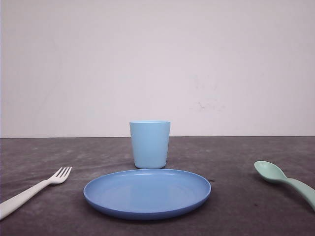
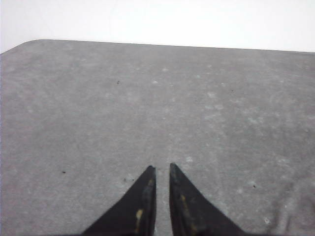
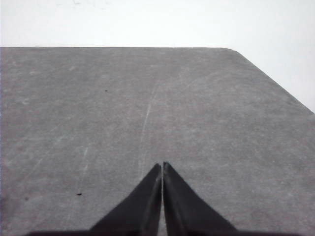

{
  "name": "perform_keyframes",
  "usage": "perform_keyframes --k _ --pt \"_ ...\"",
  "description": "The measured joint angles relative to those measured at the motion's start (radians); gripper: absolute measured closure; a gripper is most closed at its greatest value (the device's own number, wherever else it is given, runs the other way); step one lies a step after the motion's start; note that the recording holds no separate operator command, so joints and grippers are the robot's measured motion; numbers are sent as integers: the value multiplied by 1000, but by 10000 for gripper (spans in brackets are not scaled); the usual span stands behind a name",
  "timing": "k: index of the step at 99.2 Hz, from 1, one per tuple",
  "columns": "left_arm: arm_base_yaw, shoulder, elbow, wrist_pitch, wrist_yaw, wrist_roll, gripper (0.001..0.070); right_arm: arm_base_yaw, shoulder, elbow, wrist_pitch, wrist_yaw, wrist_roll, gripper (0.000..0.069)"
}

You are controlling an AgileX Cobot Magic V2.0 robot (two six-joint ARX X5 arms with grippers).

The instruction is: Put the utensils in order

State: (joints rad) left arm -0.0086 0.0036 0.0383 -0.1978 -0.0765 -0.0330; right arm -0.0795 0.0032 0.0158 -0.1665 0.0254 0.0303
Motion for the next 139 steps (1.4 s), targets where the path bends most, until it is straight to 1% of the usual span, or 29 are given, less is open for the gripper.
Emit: perform_keyframes --k 128,136,139 --pt "0 0 0 2 0 0 685 0 0 0 0 0 0 687" --pt "0 0 -3 11 0 -14 685 0 0 0 2 -1 7 687" --pt "0 0 -4 14 0 -34 685 0 0 0 3 -5 19 687"
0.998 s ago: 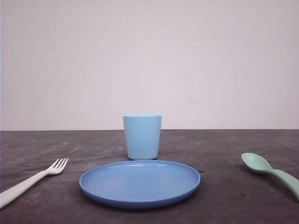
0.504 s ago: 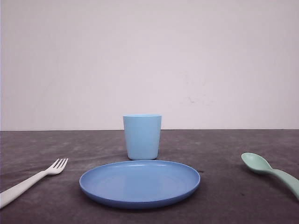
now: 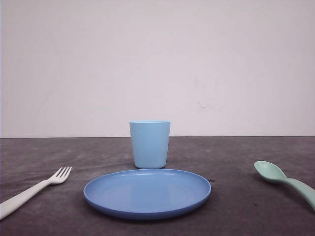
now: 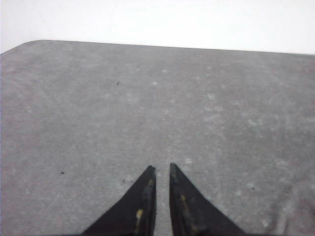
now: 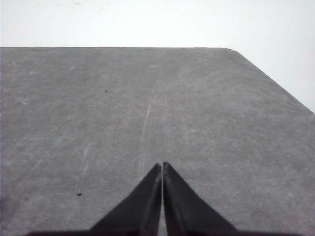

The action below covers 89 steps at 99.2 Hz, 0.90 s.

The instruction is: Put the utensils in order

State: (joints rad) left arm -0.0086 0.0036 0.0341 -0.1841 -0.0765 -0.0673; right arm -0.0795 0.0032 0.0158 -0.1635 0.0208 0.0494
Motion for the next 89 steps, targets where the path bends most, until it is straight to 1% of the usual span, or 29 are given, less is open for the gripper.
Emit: perform_keyframes --k 6,15,21,30,37,42,52,59,66,73,80,89 --pt "0 0 0 0 0 -45 685 0 0 0 2 -15 35 687" --pt "0 0 0 0 0 -110 685 0 0 0 3 -65 113 687" --pt "0 0 0 0 0 -132 685 0 0 0 3 -104 168 687" --pt "0 0 0 1 0 -146 685 0 0 0 4 -153 240 687" --pt "0 0 0 2 0 -167 685 0 0 0 18 -157 272 687" --pt "0 0 0 2 0 -193 685 0 0 0 39 -157 285 687" --pt "0 0 0 -1 6 -233 685 0 0 0 117 -169 335 687" --pt "0 4 11 -27 38 -245 685 0 0 5 150 -192 402 687" --pt "0 21 33 -52 83 -254 685 0 7 34 113 -209 476 687" --pt "0 55 84 -59 121 -265 685 0 31 85 67 -230 522 687" --pt "0 99 156 -53 132 -267 685 0 72 152 35 -243 543 687" --pt "0 182 263 -53 140 -267 685 0 156 261 -1 -257 532 687"
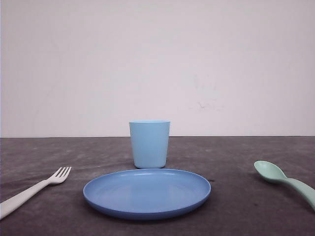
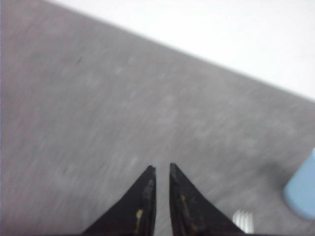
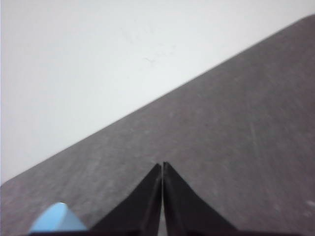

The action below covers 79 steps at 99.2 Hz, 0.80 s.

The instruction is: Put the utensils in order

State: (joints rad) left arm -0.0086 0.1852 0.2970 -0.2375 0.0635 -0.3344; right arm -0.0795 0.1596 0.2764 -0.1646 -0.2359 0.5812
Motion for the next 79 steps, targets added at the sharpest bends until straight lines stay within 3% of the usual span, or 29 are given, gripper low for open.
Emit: perform_keyframes --k 13,29,51,56,68,79 --pt "0 156 155 -66 19 13 685 11 160 196 -105 4 -107 687" --pt "0 343 311 -185 21 72 685 60 348 420 -279 57 -306 687" --pt "-40 491 392 -227 69 112 666 136 502 498 -396 58 -426 678" --pt "-51 504 392 -237 70 113 607 147 518 498 -410 58 -435 613" --pt "-81 525 392 -240 71 114 371 158 537 498 -427 57 -440 326" --pt "-119 553 392 -262 72 111 298 158 547 498 -431 57 -443 241"
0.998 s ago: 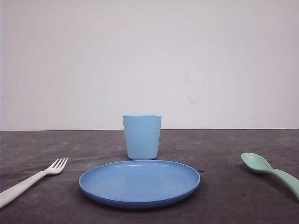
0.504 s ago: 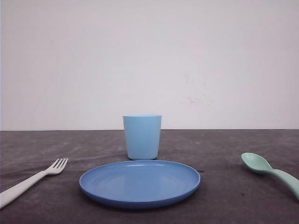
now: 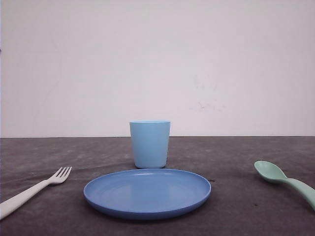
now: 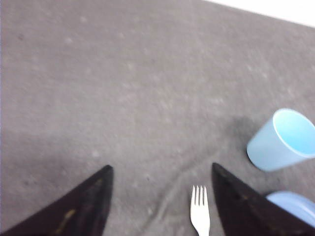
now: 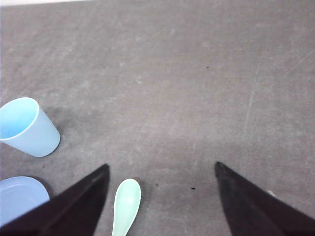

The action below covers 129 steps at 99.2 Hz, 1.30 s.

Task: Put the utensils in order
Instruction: 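Lower the left gripper onto the white fork and grasp it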

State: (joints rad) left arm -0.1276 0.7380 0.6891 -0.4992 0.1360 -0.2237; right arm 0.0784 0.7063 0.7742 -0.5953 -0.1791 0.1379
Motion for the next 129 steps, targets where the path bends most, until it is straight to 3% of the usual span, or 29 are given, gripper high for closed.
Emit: perform_keyframes --k 23,36,64,88,109,119,129 --pt "-131 145 0 -58 1 -60 290 0 1 0 0 -3 0 223" --pt "-208 259 0 -55 -3 -101 342 0 1 0 0 -3 0 223" --pt "-348 471 0 -10 -83 -148 360 0 1 0 0 -3 1 223" --pt "-409 591 0 68 -116 -165 371 0 1 0 -23 -3 1 223" --pt "-424 660 12 93 -139 -178 459 0 1 0 -32 -3 1 223" --pt "-425 671 16 103 -146 -183 612 0 1 0 -39 -3 1 223" --pt "-425 671 16 108 -145 -185 669 0 1 0 -43 -3 1 223"
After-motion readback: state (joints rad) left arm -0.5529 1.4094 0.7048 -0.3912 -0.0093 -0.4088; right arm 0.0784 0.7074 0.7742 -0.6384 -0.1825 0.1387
